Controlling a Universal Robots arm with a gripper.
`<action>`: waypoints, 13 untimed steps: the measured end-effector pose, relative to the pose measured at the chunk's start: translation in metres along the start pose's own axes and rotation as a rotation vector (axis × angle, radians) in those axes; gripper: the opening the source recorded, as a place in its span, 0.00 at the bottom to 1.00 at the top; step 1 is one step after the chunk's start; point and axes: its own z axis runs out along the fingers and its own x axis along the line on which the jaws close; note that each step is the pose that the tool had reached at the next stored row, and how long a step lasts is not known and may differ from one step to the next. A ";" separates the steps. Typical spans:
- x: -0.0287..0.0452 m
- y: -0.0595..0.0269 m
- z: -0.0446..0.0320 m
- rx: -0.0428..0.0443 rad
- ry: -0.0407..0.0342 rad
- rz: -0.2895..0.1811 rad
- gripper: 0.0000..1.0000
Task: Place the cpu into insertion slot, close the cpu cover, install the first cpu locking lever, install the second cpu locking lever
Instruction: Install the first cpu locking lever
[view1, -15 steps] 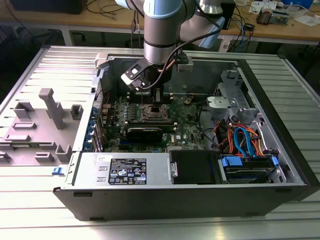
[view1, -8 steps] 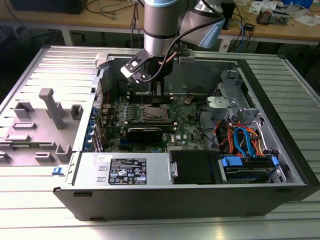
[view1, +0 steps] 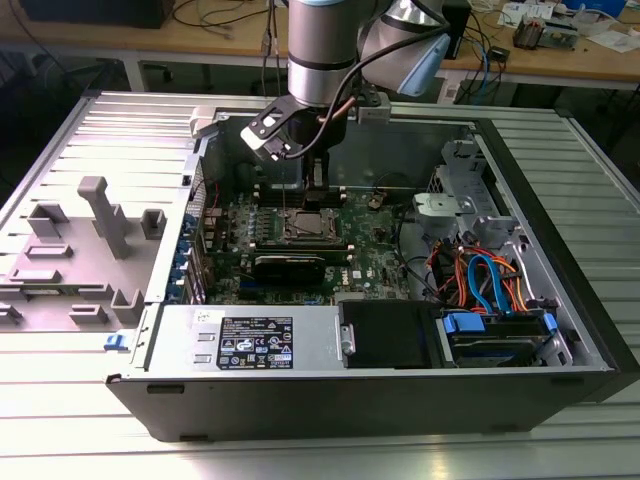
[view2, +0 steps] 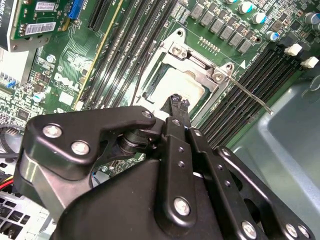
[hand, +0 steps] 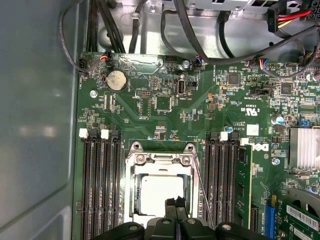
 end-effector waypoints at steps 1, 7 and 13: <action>0.0000 0.0000 0.0000 0.0000 0.0000 0.000 0.11; 0.0000 0.0000 0.0000 0.0001 -0.0002 0.000 0.11; -0.0004 0.0002 -0.0098 0.0000 -0.0007 -0.003 0.11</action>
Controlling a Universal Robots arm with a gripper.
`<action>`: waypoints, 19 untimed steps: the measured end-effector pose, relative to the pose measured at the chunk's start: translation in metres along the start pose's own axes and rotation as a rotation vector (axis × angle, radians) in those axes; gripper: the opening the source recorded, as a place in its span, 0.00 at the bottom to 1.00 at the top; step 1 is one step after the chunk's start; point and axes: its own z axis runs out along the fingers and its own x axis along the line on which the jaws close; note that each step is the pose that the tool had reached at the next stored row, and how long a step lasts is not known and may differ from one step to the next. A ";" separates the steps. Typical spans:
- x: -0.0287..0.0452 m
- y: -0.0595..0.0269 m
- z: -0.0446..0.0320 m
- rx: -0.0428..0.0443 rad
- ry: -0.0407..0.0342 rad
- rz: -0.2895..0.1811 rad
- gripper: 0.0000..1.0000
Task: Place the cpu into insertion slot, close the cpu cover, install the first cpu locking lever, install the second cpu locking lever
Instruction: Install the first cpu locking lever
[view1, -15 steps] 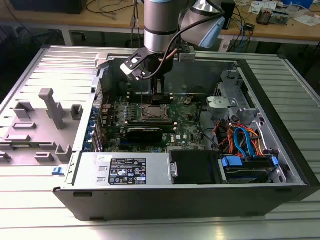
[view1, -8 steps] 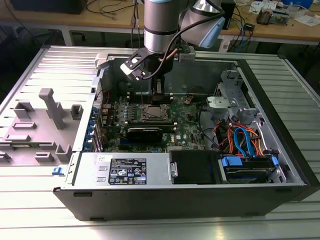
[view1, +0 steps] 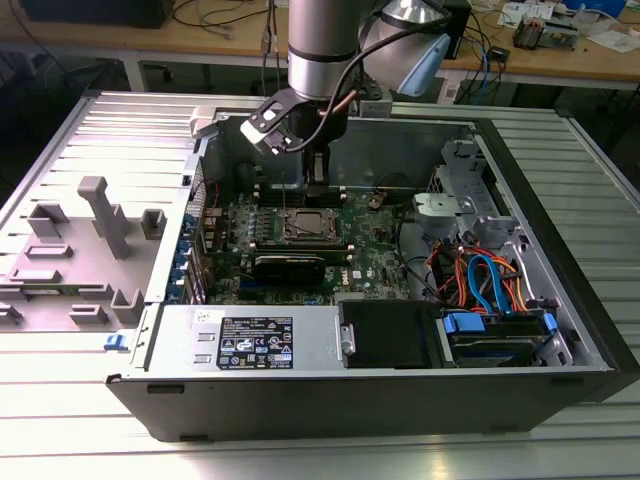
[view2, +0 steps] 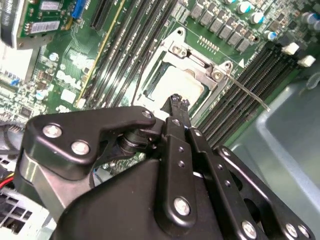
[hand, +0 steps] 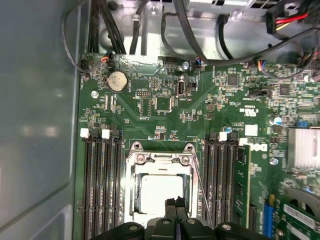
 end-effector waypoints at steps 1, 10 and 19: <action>0.0000 0.0000 -0.0009 -0.0004 0.0000 -0.003 0.11; 0.0000 0.0000 -0.0007 -0.0107 -0.0007 -0.170 0.11; -0.0002 -0.0004 -0.0045 -0.0198 -0.0015 -0.318 0.11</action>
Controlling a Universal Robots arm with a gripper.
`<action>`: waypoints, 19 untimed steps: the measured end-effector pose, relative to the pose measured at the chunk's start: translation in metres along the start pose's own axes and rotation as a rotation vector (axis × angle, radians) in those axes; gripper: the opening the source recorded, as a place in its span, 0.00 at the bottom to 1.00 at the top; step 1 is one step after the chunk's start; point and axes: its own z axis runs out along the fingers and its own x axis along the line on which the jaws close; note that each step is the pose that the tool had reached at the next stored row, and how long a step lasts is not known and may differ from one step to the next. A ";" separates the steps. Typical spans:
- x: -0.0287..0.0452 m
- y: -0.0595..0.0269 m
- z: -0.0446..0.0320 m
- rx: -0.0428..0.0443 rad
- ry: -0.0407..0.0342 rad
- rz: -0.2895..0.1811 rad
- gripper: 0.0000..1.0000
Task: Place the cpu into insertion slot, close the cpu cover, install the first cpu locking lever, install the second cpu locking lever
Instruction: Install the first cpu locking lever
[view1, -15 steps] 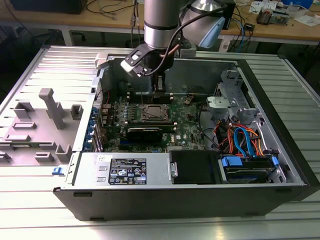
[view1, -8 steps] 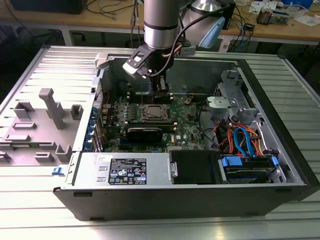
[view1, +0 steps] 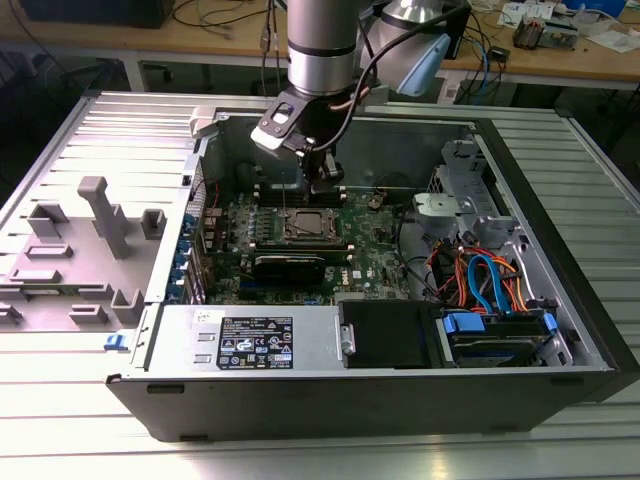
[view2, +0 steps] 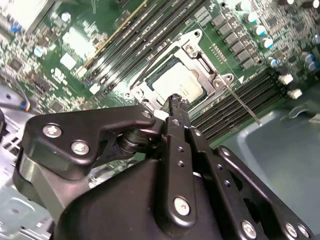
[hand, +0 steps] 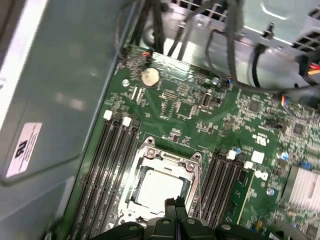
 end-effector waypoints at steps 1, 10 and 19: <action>0.0000 0.0000 0.0001 -0.0012 -0.0001 -0.019 0.11; 0.0014 -0.0039 0.0002 -0.0074 -0.0001 -0.115 0.11; 0.0048 -0.0127 0.0001 -0.0076 -0.0001 -0.115 0.11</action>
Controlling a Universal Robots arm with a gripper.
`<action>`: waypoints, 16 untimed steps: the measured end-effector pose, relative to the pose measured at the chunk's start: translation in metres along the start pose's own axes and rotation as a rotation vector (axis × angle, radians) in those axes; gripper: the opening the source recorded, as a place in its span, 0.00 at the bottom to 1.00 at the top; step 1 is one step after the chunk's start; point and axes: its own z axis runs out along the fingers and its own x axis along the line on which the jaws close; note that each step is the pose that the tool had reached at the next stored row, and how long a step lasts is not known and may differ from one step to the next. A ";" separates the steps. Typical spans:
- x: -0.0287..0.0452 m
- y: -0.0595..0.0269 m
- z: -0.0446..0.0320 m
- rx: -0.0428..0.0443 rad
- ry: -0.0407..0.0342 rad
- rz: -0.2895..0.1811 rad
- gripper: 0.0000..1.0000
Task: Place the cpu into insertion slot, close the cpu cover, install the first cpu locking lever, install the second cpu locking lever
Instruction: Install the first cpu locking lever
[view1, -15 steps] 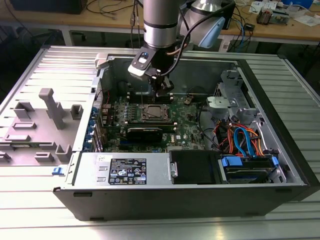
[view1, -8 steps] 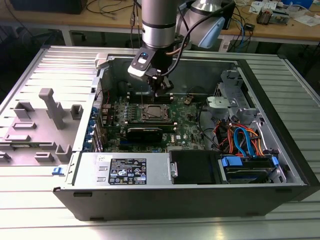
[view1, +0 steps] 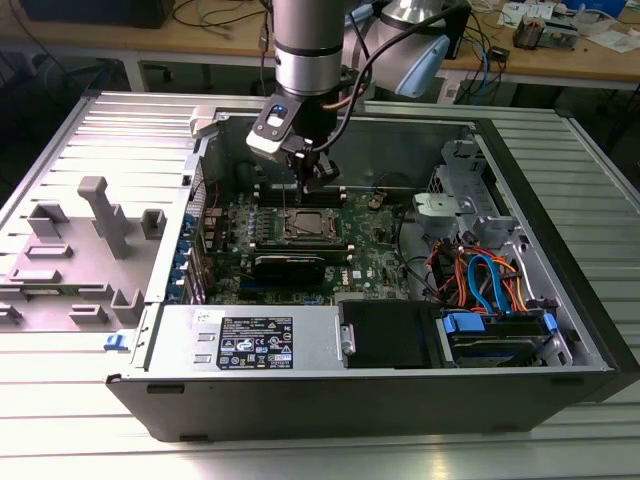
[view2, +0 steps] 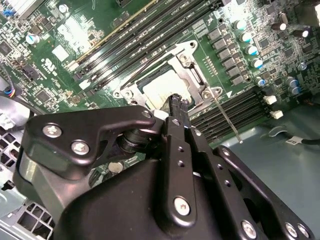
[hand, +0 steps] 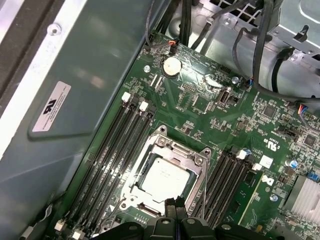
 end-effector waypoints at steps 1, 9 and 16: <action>0.0000 0.0000 0.0000 0.0000 0.0001 0.000 0.11; 0.0000 -0.0001 -0.0001 -0.0004 0.0009 0.000 0.11; 0.0001 -0.0002 0.0000 -0.0018 0.0010 -0.021 0.11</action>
